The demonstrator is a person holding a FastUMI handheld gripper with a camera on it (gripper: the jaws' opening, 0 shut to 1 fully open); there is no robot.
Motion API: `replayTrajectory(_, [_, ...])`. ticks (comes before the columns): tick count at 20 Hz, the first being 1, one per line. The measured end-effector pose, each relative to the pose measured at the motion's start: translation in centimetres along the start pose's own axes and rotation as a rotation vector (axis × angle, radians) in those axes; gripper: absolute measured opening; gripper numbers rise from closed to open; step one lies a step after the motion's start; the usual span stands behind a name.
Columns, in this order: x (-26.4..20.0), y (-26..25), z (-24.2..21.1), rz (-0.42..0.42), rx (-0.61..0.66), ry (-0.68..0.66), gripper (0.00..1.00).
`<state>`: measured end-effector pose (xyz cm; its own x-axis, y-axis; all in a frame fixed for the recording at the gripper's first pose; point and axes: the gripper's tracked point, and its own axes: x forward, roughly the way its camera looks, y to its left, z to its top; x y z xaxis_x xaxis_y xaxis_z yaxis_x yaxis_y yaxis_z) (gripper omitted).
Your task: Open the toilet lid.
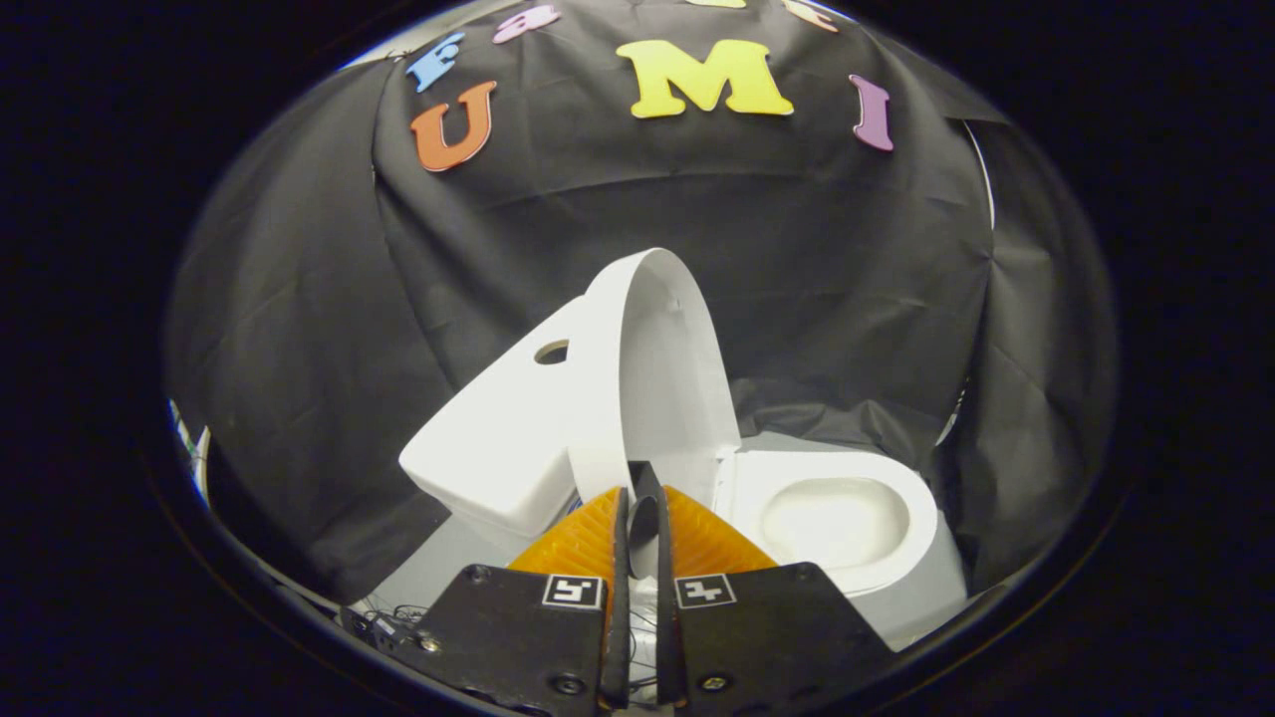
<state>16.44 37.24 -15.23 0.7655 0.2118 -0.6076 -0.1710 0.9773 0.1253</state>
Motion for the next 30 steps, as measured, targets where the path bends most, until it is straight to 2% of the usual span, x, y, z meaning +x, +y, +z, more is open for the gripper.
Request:
replayTrajectory(11, [0.4,1.1,-0.4,-0.006,-0.084,-0.005,0.14])
replayTrajectory(14, [0.3,0.6,-0.5,0.019,-0.057,0.007,0.15])
replayTrajectory(16, [-0.1,0.7,-0.6,0.063,-0.032,0.036,0.21])
replayTrajectory(18, [-0.8,0.3,-0.5,0.074,-0.022,0.031,0.37])
replayTrajectory(19, [-1.4,-0.1,-0.2,0.071,-0.027,0.015,0.42])
replayTrajectory(22, [-3.6,-1.2,0.4,0.071,-0.046,-0.033,0.73])
replayTrajectory(23, [-4.4,-1.8,0.7,0.069,-0.055,-0.053,0.79])
replayTrajectory(26, [-7.0,-4.0,1.6,0.055,-0.070,-0.110,0.81])
replayTrajectory(30, [-9.9,-6.9,1.7,0.063,-0.018,-0.165,0.82])
